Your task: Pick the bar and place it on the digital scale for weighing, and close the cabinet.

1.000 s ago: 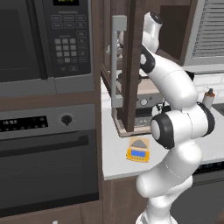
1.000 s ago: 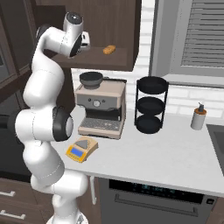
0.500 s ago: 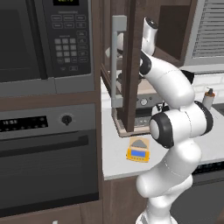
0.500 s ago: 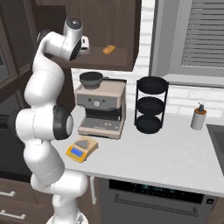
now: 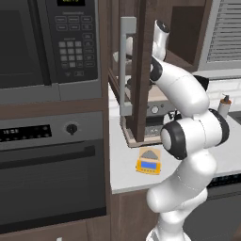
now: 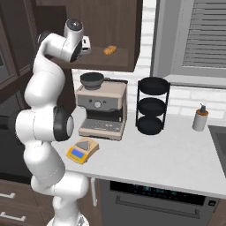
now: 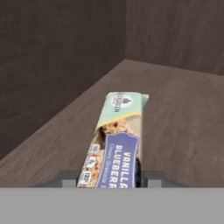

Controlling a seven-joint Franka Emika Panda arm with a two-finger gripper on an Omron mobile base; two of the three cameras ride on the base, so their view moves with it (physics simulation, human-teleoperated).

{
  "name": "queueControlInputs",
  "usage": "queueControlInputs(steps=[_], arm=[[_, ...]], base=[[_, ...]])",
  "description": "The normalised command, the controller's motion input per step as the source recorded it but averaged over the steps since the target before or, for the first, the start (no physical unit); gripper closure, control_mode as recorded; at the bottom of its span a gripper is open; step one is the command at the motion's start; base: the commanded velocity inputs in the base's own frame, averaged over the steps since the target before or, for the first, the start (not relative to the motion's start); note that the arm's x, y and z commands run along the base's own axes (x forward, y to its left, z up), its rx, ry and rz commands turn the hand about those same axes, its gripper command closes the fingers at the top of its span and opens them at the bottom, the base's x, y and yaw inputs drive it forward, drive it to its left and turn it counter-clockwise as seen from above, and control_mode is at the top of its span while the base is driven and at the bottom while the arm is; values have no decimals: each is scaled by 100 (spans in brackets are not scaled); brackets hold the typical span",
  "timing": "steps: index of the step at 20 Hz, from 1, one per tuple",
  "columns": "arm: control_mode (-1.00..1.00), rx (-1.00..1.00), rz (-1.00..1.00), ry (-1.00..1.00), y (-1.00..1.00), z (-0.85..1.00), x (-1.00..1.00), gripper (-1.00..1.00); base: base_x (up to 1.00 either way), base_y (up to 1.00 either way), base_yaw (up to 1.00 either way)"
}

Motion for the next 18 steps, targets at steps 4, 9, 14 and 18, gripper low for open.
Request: queueControlInputs(steps=[4, 9, 14, 18], arm=[[-100, 5, 4, -22, 0, 0, -23, 100], [-100, 18, 4, -25, -18, 0, -74, 100], [-100, 19, 0, -13, -70, 2, -93, 100], [-100, 5, 0, 0, -37, 23, -100, 100]], base=[[0, 0, 0], [0, 0, 0], [0, 0, 0], [0, 0, 0]])
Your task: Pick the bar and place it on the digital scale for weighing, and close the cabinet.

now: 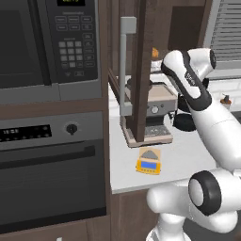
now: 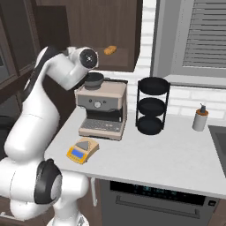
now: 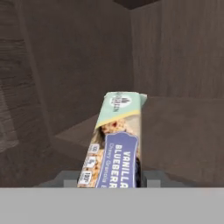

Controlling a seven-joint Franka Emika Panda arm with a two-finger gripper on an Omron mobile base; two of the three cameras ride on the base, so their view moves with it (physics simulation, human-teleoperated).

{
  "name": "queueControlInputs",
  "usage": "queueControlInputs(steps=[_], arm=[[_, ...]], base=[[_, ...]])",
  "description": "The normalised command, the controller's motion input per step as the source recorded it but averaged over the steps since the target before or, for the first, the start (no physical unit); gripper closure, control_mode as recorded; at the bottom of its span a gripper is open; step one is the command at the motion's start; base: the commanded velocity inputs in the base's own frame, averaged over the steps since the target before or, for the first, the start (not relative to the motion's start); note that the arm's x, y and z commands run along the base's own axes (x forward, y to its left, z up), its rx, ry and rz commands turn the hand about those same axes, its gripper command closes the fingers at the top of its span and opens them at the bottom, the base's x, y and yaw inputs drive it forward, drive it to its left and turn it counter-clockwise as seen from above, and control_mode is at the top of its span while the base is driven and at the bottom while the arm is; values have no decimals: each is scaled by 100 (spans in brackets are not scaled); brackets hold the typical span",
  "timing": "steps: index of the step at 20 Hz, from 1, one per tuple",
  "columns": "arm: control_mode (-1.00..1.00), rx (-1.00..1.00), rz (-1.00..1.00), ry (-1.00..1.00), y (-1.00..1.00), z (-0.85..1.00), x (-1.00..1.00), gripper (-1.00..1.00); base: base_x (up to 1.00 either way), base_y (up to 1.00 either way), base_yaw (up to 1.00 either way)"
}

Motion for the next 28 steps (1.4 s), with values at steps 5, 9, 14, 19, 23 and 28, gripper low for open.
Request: queueControlInputs(steps=[5, 9, 14, 19, 23, 28], arm=[[-100, 0, 0, 0, -23, 16, -100, 100], [-100, 0, 0, -3, -59, 0, -100, 100], [-100, 0, 15, -1, -51, 0, -85, 100], [-100, 0, 31, -14, -31, -2, -54, 100], [-100, -7, 32, -9, -18, -23, -46, 100], [-100, -22, 21, -1, -3, -80, -31, 100]], base=[[0, 0, 0], [0, 0, 0], [0, 0, 0], [0, 0, 0], [0, 0, 0], [0, 0, 0]])
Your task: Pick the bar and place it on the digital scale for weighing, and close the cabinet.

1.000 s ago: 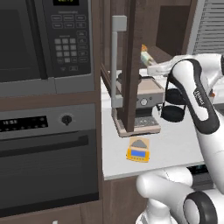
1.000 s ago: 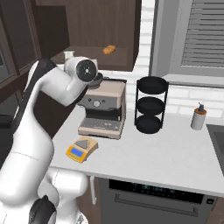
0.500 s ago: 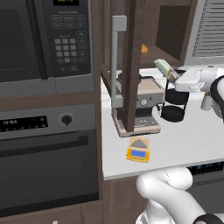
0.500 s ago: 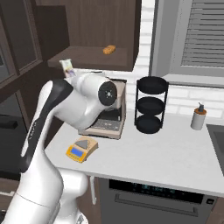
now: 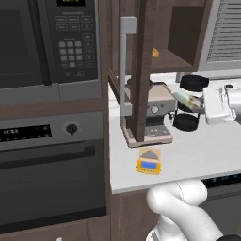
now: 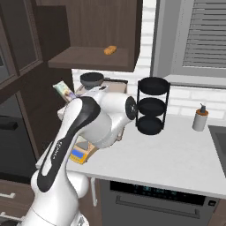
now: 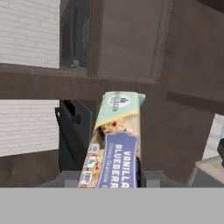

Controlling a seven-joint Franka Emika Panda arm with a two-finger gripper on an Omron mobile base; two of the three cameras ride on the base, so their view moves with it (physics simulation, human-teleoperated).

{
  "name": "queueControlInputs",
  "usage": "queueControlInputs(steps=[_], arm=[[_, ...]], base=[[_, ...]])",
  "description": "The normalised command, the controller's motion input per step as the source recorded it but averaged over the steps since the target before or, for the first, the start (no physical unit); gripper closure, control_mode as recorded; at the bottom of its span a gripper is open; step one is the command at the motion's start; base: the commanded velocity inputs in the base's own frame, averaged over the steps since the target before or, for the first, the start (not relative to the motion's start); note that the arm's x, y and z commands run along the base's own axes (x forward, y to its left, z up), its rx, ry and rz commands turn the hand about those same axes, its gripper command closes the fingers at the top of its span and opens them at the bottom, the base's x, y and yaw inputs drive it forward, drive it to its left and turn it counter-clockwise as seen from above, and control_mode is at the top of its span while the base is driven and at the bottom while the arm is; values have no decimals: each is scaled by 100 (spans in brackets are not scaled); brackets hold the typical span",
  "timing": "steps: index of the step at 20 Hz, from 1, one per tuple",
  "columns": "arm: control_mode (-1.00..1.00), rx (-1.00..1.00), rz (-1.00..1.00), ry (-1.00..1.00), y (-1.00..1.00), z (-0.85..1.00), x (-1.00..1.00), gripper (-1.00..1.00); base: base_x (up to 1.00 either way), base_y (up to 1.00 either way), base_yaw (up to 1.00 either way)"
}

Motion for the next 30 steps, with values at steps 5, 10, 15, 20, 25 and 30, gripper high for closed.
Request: queueControlInputs(steps=[5, 10, 15, 20, 25, 30], arm=[[-100, -30, 14, 7, 29, -61, 10, 100], [-100, -13, 17, 3, 2, -54, 13, 100], [-100, -5, 17, 0, 0, -47, 10, 100], [-100, -4, 13, 4, 4, -40, 28, 100], [-100, -6, 2, 3, 20, -39, 46, 100], [-100, -6, 0, 1, 14, -37, 28, 100]], base=[[0, 0, 0], [0, 0, 0], [0, 0, 0], [0, 0, 0], [0, 0, 0], [0, 0, 0]])
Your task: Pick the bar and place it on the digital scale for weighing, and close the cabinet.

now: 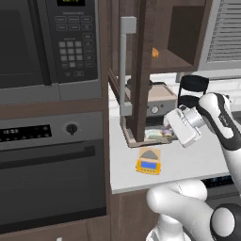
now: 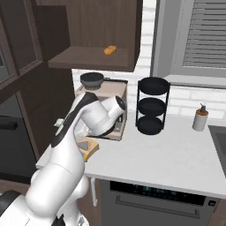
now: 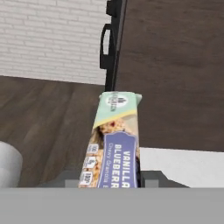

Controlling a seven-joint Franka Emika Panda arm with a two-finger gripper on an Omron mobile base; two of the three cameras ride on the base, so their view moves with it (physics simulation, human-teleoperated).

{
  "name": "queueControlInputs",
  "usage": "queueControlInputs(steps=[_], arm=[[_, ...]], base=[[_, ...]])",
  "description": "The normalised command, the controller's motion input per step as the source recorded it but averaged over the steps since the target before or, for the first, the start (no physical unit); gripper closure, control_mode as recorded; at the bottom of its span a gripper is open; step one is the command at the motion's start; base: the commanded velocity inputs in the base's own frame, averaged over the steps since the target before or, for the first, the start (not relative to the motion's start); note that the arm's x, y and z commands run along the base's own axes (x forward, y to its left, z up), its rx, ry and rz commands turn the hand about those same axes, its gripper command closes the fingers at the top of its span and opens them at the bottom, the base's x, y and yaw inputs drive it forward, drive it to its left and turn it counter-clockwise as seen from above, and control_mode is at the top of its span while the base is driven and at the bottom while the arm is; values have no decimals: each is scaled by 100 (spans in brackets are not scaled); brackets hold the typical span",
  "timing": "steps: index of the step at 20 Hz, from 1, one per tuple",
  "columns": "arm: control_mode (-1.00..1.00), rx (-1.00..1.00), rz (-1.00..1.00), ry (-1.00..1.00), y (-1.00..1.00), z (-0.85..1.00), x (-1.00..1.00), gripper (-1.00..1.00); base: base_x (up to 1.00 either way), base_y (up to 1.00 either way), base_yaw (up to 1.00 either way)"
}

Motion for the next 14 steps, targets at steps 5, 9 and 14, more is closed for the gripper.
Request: queueControlInputs(steps=[5, 9, 14], arm=[[-100, -5, 0, 0, 0, -35, 7, 100], [-100, -4, 0, 0, 0, -39, 3, 100], [-100, -2, 0, 0, 0, -38, 14, 100]], base=[[0, 0, 0], [0, 0, 0], [0, 0, 0]])
